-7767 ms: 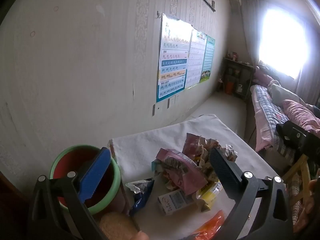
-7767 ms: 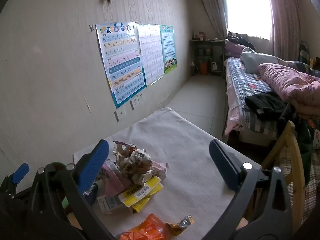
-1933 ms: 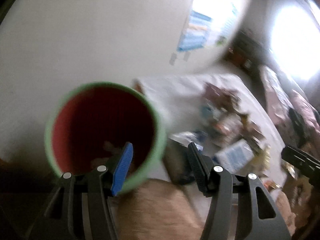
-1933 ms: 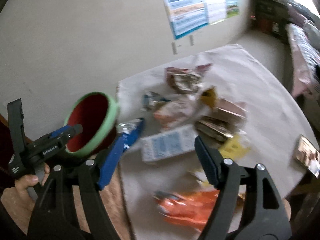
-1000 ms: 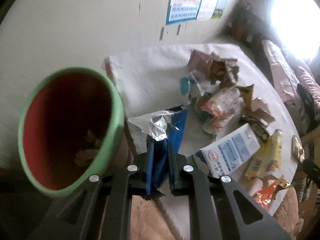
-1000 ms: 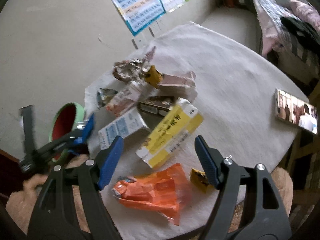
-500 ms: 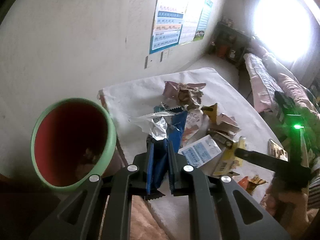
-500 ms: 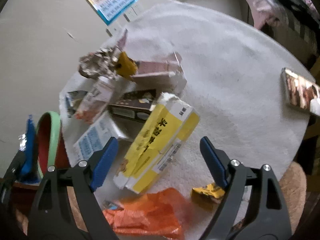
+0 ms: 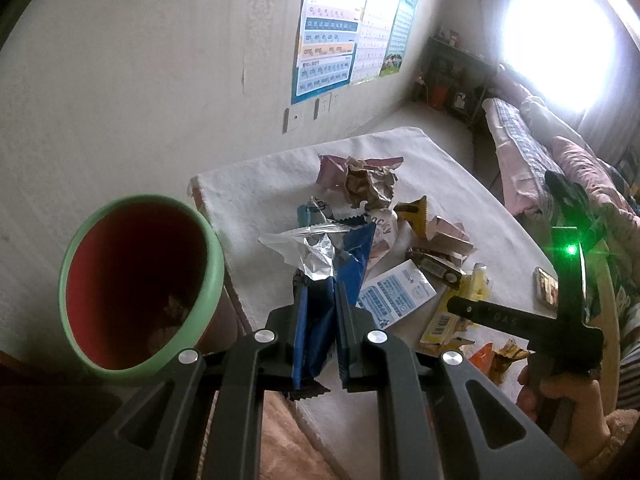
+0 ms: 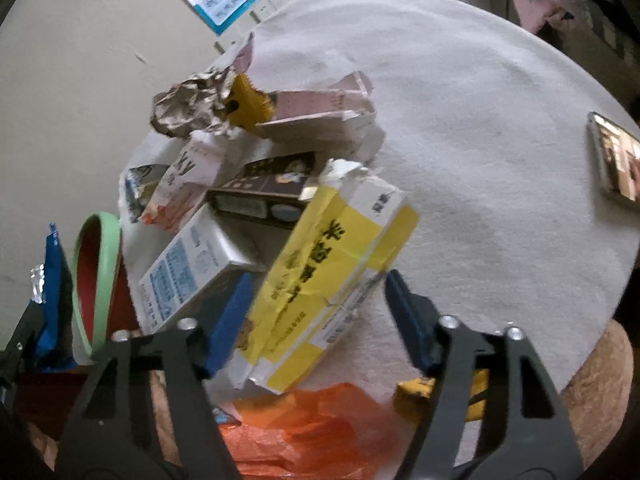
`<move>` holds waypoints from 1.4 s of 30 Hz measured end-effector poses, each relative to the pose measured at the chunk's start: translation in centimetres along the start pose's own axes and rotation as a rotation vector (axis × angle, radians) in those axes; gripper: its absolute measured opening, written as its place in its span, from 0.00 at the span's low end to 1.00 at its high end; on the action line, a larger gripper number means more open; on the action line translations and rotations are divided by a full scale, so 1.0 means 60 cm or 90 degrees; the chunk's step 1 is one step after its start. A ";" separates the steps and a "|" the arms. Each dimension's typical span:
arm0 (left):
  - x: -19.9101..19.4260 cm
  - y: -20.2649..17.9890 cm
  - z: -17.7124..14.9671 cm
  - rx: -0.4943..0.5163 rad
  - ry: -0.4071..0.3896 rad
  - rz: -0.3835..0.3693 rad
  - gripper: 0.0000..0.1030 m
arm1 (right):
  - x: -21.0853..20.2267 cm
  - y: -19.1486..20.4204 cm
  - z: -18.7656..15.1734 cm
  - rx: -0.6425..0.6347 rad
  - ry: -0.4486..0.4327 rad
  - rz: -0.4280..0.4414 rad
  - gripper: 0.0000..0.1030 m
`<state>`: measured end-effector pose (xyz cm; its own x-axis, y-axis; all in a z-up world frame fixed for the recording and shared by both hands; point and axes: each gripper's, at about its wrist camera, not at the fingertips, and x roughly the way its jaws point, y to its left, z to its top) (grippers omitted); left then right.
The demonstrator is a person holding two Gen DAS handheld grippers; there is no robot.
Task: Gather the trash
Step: 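Grasp the yellow printed box with the right tool, then carry the blue wrapper and yellow box over the bin and open both tools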
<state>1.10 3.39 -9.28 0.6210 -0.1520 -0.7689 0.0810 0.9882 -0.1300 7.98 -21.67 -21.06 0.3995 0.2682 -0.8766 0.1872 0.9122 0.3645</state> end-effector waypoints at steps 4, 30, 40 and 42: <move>0.004 -0.002 -0.002 0.000 0.004 0.001 0.10 | -0.010 0.003 -0.001 -0.013 -0.012 0.005 0.51; -0.048 0.046 0.017 -0.055 -0.054 0.018 0.10 | -0.224 0.103 -0.001 -0.104 -0.198 0.121 0.37; -0.068 0.088 0.016 -0.092 -0.076 0.030 0.10 | -0.235 0.155 -0.013 -0.149 -0.199 0.133 0.37; -0.068 0.098 0.012 -0.100 -0.076 0.032 0.10 | -0.231 0.165 -0.017 -0.159 -0.191 0.132 0.37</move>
<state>-0.37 9.81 -6.47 0.7098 -0.0905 -0.6986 -0.0690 0.9780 -0.1968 3.39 -16.02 -5.62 0.6556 0.3846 -0.6498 -0.1316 0.9056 0.4032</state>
